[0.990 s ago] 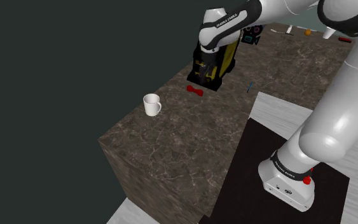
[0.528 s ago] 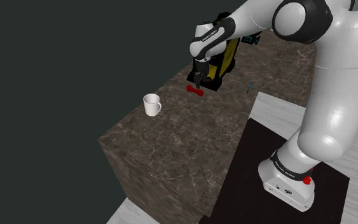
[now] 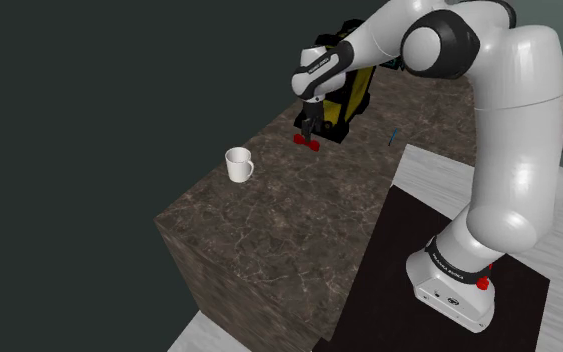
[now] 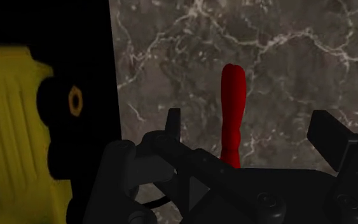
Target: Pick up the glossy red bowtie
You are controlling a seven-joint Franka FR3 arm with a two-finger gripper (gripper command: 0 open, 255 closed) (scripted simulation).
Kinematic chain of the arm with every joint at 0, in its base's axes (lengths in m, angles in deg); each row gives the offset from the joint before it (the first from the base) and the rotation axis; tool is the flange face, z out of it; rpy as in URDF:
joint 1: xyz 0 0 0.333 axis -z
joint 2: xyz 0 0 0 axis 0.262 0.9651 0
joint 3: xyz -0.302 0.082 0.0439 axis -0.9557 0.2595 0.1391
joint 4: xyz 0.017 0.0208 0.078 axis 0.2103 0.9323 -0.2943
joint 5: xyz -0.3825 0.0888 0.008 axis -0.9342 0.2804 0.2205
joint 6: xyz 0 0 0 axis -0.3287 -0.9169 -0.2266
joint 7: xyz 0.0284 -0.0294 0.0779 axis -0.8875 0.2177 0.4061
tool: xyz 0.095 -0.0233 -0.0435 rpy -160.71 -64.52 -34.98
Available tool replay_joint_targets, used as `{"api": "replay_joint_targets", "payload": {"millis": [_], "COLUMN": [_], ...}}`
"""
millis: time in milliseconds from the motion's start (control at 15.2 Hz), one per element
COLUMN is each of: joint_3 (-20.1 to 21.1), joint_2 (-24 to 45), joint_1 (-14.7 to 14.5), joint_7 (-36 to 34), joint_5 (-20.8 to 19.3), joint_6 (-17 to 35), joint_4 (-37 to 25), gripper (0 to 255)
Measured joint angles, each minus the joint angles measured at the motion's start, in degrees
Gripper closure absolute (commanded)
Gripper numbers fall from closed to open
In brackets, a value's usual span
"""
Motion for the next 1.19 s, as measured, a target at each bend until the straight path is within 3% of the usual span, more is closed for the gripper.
{"api": "replay_joint_targets", "payload": {"millis": [264,330,660,924,1188], "joint_3": [0.36,0.44,0.36,0.36,0.50], "joint_2": [0.27,0.63,3.77,4.07,2.58], "joint_1": [0.16,0.25,0.13,0.16,0.19], "joint_7": [-0.13,-0.09,-0.57,-0.55,0.05], "joint_5": [0.22,0.23,0.07,0.10,0.09], "joint_6": [0.69,-0.32,2.67,1.92,4.91], "joint_4": [0.27,-0.53,-2.37,-3.03,-0.11], "gripper": [0,255,255,255,255]}}
